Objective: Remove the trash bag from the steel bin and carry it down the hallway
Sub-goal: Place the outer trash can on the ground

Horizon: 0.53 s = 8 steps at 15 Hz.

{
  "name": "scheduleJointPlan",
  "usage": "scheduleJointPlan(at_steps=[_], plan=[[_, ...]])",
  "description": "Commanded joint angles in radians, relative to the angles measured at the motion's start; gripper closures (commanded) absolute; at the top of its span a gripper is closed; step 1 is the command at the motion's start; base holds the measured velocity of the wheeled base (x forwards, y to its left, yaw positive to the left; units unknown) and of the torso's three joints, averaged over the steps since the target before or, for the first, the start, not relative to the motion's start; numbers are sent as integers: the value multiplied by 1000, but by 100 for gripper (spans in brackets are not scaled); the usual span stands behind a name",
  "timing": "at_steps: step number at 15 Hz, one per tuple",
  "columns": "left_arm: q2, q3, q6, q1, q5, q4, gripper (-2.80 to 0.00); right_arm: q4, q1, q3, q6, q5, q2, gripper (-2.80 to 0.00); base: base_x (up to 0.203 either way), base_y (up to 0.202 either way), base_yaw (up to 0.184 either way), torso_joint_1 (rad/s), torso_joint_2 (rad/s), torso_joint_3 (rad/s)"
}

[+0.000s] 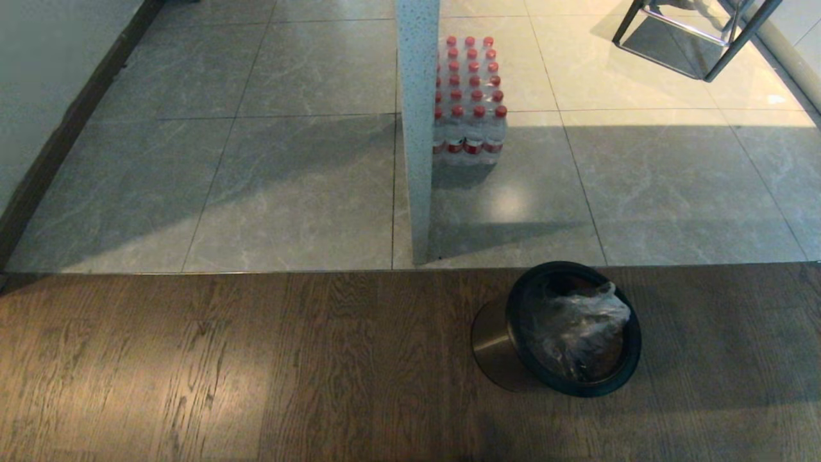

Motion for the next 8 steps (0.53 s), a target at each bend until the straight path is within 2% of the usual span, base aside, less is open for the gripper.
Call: scheduleJointPlan(at_steps=[1,3,4,6,8], plan=[[0,0,-1,0,0,0,0,2,0,-2,6,-1,-1,0,0,0,0,0,0,0],[0,0,-1,0,0,0,0,8,0,-57,7,0,5,0,0,0,0,0,0,0],[0,0,-1,0,0,0,0,38,0,-138,7,4,30,0,0,0,0,0,0,0],[0,0,-1,0,0,0,0,157,0,-329,7,7,117,0,0,0,0,0,0,0],[0,0,-1,1,0,0,0,317,0,-542,12,10,284,0,0,0,0,0,0,0]])
